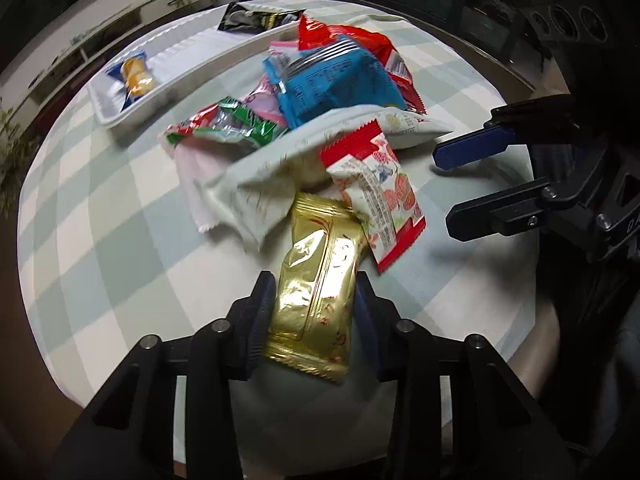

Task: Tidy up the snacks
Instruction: 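Grasp the gold wafer with the left gripper while the right gripper grasps the strawberry candy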

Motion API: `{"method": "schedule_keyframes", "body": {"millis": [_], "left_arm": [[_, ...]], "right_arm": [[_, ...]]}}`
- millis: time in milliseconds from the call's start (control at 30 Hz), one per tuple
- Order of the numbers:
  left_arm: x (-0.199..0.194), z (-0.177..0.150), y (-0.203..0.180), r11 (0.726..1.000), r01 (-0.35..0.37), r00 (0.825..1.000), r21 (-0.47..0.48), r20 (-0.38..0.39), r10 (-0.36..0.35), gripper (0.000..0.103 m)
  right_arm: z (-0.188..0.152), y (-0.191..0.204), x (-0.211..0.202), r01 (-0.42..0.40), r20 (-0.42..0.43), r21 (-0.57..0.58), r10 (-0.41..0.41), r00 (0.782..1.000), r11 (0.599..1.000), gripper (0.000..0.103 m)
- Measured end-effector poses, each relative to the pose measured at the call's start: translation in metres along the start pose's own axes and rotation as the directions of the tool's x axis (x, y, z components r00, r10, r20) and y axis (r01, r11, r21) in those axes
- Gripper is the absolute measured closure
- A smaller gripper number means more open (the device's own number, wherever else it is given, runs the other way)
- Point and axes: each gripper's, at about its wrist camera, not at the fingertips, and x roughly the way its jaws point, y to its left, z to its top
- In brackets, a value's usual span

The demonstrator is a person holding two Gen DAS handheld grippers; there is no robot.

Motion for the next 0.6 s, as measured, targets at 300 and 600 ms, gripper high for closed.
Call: {"method": "schedule_keyframes", "body": {"millis": [300, 600], "left_arm": [[-0.009, -0.015, 0.009, 0.990, -0.070, 0.997, -0.120, -0.041, 0.066, 0.067], [-0.013, -0.024, 0.028, 0.971, -0.112, 0.994, -0.213, -0.044, 0.105, 0.067]], "right_arm": [[0.010, 0.022, 0.012, 0.037, 0.000, -0.050, -0.037, 0.999, 0.998, 0.036], [0.016, 0.040, 0.036, 0.167, -0.010, -0.125, -0.169, 0.986, 0.978, 0.036]]}}
